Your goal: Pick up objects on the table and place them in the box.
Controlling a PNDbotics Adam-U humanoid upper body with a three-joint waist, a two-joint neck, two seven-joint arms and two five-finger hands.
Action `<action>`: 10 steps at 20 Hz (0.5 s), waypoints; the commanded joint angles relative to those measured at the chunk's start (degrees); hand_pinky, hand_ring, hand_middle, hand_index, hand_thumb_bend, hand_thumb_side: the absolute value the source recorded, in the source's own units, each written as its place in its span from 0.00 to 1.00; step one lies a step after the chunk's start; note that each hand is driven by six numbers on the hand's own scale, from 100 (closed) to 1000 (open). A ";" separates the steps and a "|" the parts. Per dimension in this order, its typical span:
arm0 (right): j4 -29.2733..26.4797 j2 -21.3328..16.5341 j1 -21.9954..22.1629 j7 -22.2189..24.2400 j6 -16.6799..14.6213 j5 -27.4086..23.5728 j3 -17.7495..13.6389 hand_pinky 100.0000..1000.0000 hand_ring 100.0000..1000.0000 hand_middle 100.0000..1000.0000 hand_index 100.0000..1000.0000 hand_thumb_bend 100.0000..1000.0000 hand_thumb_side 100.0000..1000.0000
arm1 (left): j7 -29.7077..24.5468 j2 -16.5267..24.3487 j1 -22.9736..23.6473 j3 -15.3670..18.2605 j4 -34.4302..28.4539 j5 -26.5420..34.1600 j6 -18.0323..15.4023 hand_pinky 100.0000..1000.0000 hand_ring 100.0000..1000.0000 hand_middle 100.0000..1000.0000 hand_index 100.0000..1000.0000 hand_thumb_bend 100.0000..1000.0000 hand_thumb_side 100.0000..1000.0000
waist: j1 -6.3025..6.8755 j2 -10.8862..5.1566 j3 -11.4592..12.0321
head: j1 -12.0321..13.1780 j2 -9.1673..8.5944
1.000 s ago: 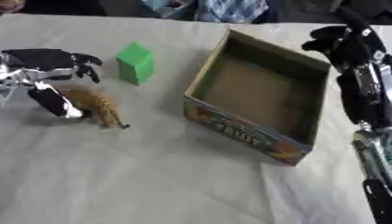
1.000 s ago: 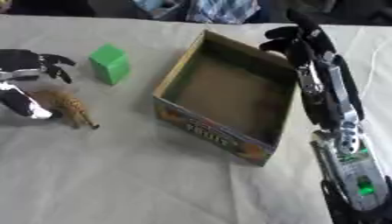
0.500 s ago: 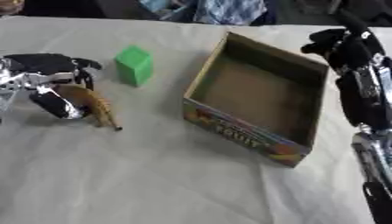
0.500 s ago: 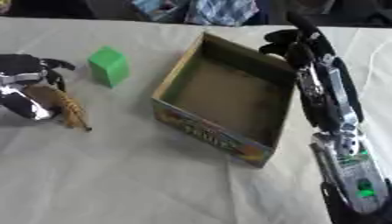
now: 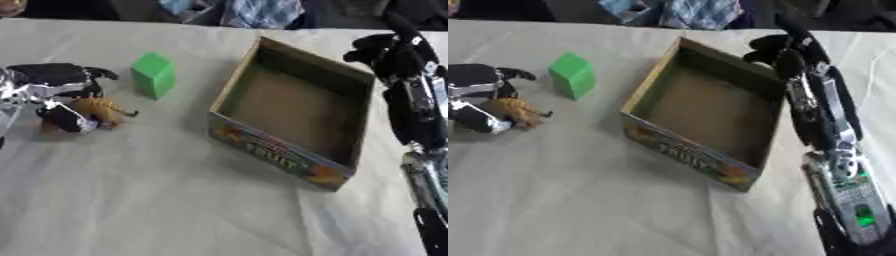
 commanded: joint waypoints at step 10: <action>-1.17 -0.82 -0.43 -0.20 0.29 -0.60 -0.37 0.79 0.66 0.65 0.94 0.00 0.75 | -1.82 1.20 -2.13 1.21 -2.75 0.71 1.25 0.50 0.49 1.00 0.39 0.02 0.02 | 0.21 -1.50 0.18 | -0.61 0.15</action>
